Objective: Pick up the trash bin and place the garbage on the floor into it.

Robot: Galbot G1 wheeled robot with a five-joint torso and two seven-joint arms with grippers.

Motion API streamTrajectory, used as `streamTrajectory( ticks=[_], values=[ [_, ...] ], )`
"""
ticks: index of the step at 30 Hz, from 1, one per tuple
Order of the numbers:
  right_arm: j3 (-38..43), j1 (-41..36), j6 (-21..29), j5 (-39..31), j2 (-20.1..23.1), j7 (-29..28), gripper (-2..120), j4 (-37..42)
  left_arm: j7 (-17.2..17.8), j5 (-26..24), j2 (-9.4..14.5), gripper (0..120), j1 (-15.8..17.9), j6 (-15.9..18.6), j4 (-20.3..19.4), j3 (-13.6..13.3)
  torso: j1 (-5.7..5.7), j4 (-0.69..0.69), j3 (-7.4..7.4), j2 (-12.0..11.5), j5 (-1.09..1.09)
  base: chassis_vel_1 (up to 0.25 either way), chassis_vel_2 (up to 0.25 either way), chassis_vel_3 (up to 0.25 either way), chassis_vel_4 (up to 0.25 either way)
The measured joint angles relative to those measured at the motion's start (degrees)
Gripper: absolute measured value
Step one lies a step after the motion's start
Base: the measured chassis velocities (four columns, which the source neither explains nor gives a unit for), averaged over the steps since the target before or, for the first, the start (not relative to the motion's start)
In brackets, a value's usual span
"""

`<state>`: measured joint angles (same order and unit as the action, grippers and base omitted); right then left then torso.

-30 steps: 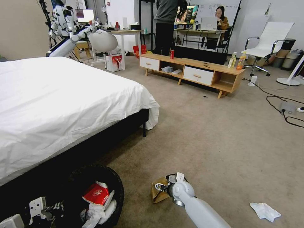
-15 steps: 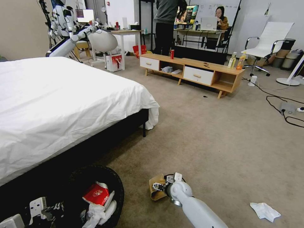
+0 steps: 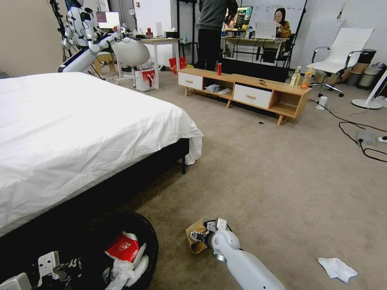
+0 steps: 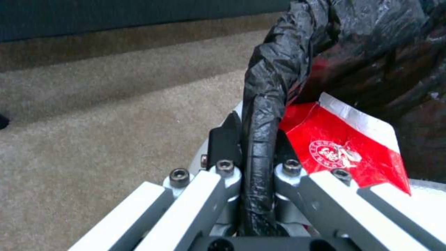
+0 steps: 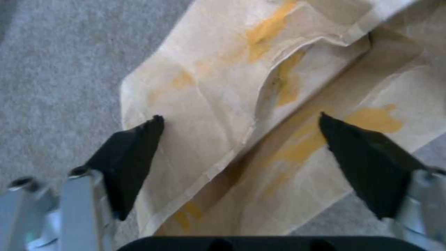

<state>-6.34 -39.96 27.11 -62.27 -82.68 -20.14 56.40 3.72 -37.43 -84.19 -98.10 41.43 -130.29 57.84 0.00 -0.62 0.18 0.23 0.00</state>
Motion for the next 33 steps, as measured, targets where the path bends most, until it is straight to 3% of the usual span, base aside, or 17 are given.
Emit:
streamTrajectory(
  ticks=[13, 17, 18, 20, 22, 33],
  values=[
    [-0.41, 0.98, -1.16, 2.16, -1.33, 2.18, 31, -2.10, -0.39, 0.38, -0.34, 3, -0.03, -0.07, 0.22, -0.31, 0.00, 0.00, 0.00, 0.00, 0.00, 0.000, 0.000, 0.000, 0.000],
    [-0.45, 1.10, -1.32, 2.57, -1.50, 2.63, 25, -2.65, -0.45, 0.41, -0.36, 3, -0.04, -0.08, 0.30, -0.33, 0.00, -0.01, 0.00, 0.00, 0.00, 0.000, 0.000, 0.000, 0.000],
    [-0.45, 1.20, -1.46, 2.91, -1.74, 2.98, 16, -3.11, -0.47, 0.42, -0.36, 3, -0.03, -0.10, 0.41, -0.33, 0.00, 0.00, 0.00, 0.00, 0.00, 0.000, 0.000, 0.000, 0.000],
    [-0.46, 1.23, -1.51, 3.03, -1.84, 3.11, 13, -3.28, -0.49, 0.41, -0.36, 3, -0.03, -0.12, 0.48, -0.33, 0.00, 0.00, 0.00, 0.00, 0.00, 0.000, 0.000, 0.000, 0.000],
    [-0.45, 1.36, -1.62, 3.39, -2.21, 3.40, 2, -3.88, -0.53, 0.43, -0.34, 3, -0.03, -0.15, 0.63, -0.33, 0.00, -0.01, 0.00, 0.00, 0.00, 0.000, 0.000, 0.000, 0.000],
    [-0.55, 1.01, -1.87, 3.76, -2.01, 3.48, 0, -3.07, -0.73, 1.00, -0.67, 3, 0.09, -0.28, 1.06, -0.61, 0.00, 0.00, 0.00, 0.00, 0.00, 0.000, 0.000, 0.000, 0.000]
  ],
)
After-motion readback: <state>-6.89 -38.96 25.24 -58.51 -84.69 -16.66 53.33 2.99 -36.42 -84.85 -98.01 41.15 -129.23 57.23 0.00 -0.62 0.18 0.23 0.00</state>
